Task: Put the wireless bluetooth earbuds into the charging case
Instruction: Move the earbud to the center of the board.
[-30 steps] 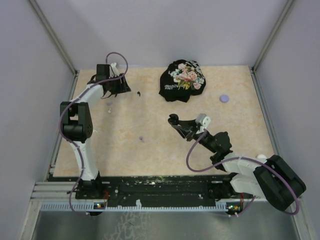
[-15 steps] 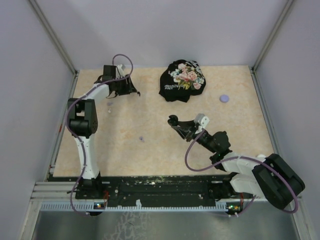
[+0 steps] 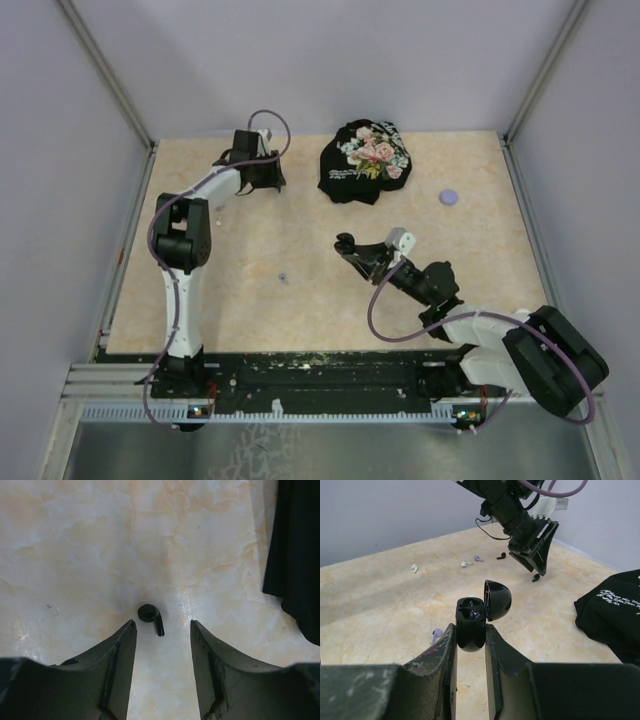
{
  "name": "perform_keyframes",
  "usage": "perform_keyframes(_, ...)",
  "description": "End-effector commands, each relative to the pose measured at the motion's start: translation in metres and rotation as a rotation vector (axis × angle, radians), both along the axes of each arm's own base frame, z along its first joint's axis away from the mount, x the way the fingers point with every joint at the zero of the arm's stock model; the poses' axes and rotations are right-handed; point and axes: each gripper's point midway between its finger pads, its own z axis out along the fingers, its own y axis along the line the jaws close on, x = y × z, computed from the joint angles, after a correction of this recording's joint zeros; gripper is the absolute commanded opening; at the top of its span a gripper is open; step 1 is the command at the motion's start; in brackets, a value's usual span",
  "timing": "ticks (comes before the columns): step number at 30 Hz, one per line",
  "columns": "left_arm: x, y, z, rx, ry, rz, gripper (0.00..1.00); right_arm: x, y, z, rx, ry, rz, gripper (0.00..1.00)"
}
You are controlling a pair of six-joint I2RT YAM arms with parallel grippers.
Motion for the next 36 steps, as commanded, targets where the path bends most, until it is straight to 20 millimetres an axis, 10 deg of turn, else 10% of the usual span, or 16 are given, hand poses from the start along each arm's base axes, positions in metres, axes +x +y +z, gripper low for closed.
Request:
perform_keyframes(1, 0.012, 0.008, -0.008, 0.166, -0.046, 0.025, 0.52, 0.003, 0.005, 0.023, 0.032, -0.058, 0.021, 0.00)
perform_keyframes(18, -0.007, 0.007, -0.039, 0.314, 0.006, -0.062, 0.32, -0.001, 0.009, 0.025, 0.039, -0.052, 0.051, 0.00)
perform_keyframes(36, -0.136, 0.004, -0.049, 0.332, 0.214, -0.421, 0.26, -0.010, 0.012, 0.026, 0.053, -0.041, 0.099, 0.00)
